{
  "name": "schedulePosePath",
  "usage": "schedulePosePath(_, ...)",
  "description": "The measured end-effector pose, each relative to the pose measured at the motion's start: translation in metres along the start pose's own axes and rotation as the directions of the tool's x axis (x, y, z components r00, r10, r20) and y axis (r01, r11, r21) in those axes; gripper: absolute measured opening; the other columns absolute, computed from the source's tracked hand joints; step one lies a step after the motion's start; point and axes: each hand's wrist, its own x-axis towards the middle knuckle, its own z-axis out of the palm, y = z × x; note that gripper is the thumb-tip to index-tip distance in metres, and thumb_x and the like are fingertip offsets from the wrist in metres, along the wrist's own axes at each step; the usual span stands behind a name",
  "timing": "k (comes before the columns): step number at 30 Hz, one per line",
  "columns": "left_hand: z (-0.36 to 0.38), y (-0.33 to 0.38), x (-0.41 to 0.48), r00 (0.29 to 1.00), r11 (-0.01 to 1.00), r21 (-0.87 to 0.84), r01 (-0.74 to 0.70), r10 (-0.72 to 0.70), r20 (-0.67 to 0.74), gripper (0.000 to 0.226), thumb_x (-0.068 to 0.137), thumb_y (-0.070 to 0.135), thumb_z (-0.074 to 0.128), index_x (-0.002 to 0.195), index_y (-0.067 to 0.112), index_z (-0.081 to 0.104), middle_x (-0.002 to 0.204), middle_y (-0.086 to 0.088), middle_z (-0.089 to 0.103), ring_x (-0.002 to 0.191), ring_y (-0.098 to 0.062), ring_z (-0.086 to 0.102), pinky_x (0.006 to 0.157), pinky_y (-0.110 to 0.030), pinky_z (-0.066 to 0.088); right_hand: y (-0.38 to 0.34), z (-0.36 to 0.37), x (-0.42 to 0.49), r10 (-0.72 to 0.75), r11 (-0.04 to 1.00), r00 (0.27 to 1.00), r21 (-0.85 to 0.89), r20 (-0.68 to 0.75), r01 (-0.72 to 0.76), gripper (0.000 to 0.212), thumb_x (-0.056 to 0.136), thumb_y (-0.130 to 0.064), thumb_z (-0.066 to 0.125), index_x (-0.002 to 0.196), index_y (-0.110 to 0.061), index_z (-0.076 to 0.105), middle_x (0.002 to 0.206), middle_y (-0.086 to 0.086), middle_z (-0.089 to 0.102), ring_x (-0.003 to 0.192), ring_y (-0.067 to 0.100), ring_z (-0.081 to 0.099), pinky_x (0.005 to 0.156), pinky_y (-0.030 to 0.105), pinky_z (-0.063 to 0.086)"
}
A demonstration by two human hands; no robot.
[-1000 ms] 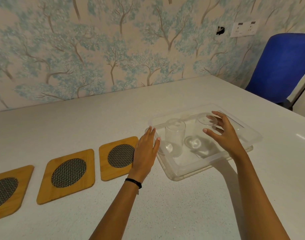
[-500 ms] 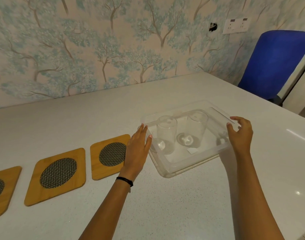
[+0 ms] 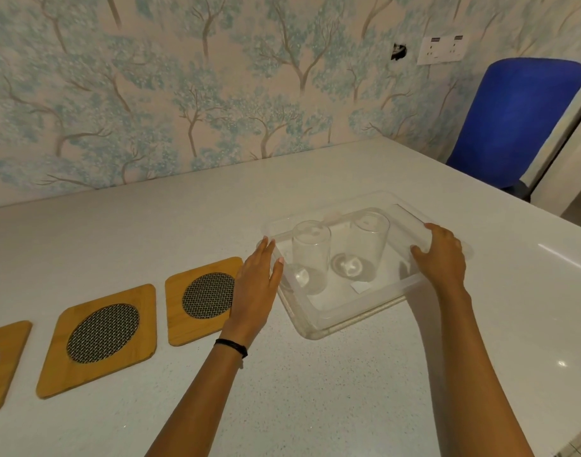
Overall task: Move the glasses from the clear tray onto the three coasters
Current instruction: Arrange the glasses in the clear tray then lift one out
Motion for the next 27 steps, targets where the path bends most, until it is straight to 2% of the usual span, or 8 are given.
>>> schedulePosePath(7,-0.003,0.004,-0.001,1.0,1.0,0.023,0.009,-0.009,0.026,0.051,0.099,0.045,0.023,0.146,0.028,0.017,0.157,0.008,0.017,0.142,-0.006,0.018,0.116,-0.027,0.011,-0.003,-0.001,-0.001,0.018,1.0,1.0,-0.007,-0.008,-0.018,0.057,0.083,-0.021,0.065,0.134,-0.008,0.042,0.135,0.024,0.044,0.122,0.04,0.043,0.096,0.048,0.041)
schedulePosePath(12,-0.006,0.013,-0.001,0.998,0.999,0.017,0.028,-0.029,0.051,0.05,0.1,0.036,0.026,0.147,0.022,0.017,0.157,0.002,0.017,0.143,-0.01,0.018,0.12,-0.036,0.016,-0.006,-0.003,-0.002,0.047,0.999,0.999,0.009,0.001,-0.047,0.062,0.08,-0.027,0.069,0.133,-0.01,0.042,0.132,0.023,0.045,0.12,0.039,0.045,0.093,0.048,0.043)
schedulePosePath(16,-0.02,0.02,0.009,0.985,0.997,0.046,0.067,-0.074,0.158,0.052,0.099,0.035,0.033,0.147,0.019,0.018,0.158,-0.001,0.014,0.144,-0.017,0.017,0.119,-0.037,0.016,-0.007,-0.005,0.001,0.067,0.996,0.994,-0.073,0.089,-0.06,0.074,0.078,-0.035,0.071,0.137,-0.01,0.035,0.133,0.024,0.045,0.121,0.04,0.045,0.096,0.05,0.041)
schedulePosePath(22,-0.038,0.034,0.033,0.865,0.974,0.178,0.14,-0.208,0.457,0.07,0.096,0.041,0.042,0.148,0.014,0.003,0.159,-0.003,-0.006,0.146,-0.025,0.007,0.117,-0.038,0.012,-0.005,-0.008,0.015,0.058,0.979,0.952,-0.205,0.302,0.006,0.086,0.079,-0.045,0.066,0.144,-0.013,0.019,0.138,0.021,0.045,0.122,0.04,0.048,0.098,0.052,0.043)
schedulePosePath(27,-0.044,0.036,0.041,0.798,0.961,0.244,0.129,-0.246,0.55,0.082,0.092,0.046,0.046,0.148,0.014,-0.004,0.158,-0.003,-0.013,0.146,-0.024,0.001,0.117,-0.038,0.008,0.0,-0.008,0.025,0.015,0.981,0.941,-0.185,0.338,0.051,0.084,0.079,-0.046,0.065,0.144,-0.017,0.019,0.137,0.018,0.047,0.121,0.039,0.05,0.098,0.051,0.043)
